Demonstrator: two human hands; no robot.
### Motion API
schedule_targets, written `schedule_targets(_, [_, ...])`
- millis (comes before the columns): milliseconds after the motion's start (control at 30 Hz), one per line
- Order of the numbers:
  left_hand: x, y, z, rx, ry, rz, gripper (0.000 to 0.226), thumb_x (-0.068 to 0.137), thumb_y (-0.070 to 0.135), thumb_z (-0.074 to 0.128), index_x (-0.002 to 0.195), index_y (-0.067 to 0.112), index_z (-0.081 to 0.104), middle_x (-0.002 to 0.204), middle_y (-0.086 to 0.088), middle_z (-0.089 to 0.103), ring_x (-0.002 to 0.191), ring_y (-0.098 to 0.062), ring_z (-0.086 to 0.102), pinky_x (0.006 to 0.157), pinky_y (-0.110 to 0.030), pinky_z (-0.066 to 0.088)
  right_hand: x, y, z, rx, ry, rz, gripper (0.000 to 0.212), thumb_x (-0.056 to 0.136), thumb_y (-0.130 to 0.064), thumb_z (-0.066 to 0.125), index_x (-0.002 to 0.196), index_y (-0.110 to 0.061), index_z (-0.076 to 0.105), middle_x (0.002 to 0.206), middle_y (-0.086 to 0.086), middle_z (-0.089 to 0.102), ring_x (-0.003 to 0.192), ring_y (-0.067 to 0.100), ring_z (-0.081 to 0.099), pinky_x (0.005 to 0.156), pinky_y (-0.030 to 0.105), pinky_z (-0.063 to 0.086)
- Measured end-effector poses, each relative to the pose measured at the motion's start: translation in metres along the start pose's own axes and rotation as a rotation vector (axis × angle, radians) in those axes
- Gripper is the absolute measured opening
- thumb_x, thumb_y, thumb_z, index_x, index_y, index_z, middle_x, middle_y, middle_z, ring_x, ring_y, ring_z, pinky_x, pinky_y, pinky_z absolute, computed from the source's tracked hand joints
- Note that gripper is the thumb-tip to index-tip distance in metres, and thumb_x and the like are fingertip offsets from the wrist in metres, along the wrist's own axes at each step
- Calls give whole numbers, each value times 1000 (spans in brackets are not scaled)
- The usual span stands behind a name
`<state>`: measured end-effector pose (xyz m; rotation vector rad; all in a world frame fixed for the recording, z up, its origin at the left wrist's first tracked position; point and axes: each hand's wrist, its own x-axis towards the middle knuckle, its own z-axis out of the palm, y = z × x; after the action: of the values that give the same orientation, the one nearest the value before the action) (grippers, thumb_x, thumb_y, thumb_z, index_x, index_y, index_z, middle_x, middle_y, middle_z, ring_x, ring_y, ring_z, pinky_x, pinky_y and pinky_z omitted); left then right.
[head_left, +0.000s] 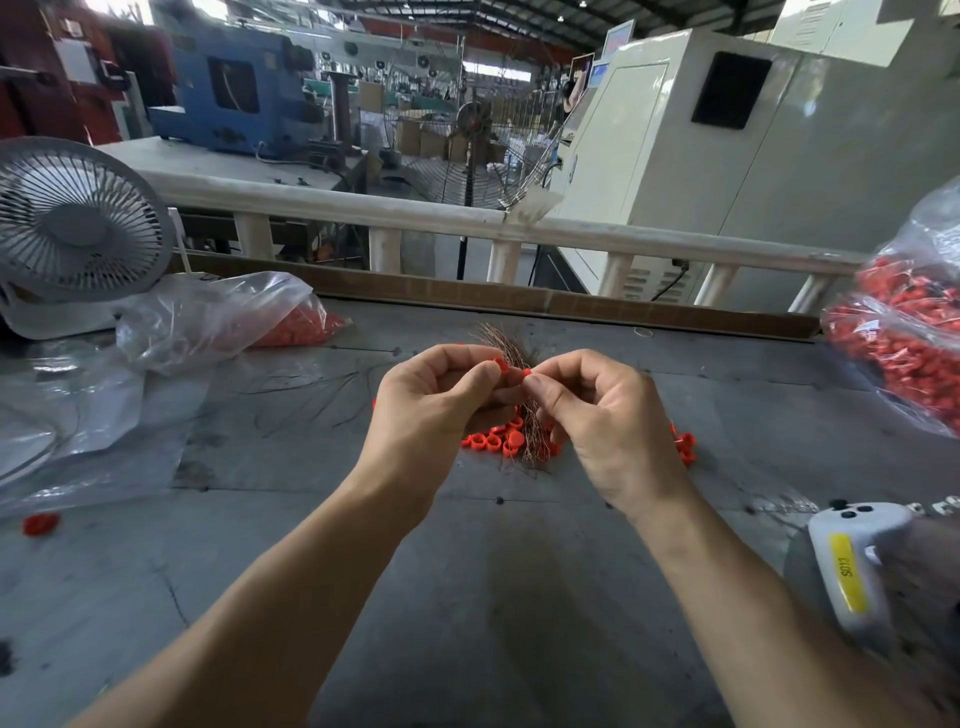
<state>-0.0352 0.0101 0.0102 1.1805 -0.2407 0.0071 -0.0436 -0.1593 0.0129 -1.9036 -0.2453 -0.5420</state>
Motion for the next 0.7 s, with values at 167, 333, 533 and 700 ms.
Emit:
schedule_targets(167, [-1, -2, 2, 61, -35, 47, 11, 97, 2, 64, 106, 3, 71, 92, -16, 78, 88, -28, 77, 76, -31, 63, -3, -9, 1, -82, 76, -147, 9, 91, -20, 78, 90, -27, 74, 83, -13, 74, 79, 7, 71, 70, 17, 55])
schedule_targets(333, [-1, -5, 3, 123, -69, 88, 11, 96, 2, 65, 102, 7, 72, 87, -10, 79, 84, -23, 78, 75, -28, 61, -4, -11, 3, -198, 64, -226, 5, 90, -15, 79, 91, -19, 75, 87, -8, 73, 84, 11, 71, 75, 25, 57])
schedule_targets(533, [0, -7, 2, 158, -73, 123, 11, 94, 5, 68, 101, 13, 73, 88, -10, 79, 86, -25, 78, 76, -30, 62, -1, -12, -3, -267, 51, -279, 6, 87, -12, 81, 89, -16, 77, 86, -12, 71, 86, 8, 69, 76, 14, 50])
schedule_targets(700, [0, -8, 0, 161, -71, 118, 10, 95, 6, 68, 102, 11, 73, 88, -10, 79, 85, -25, 78, 74, -28, 61, -1, -13, -3, -274, 21, -317, 7, 86, -10, 81, 89, -15, 77, 90, -11, 71, 90, 9, 69, 80, 18, 53])
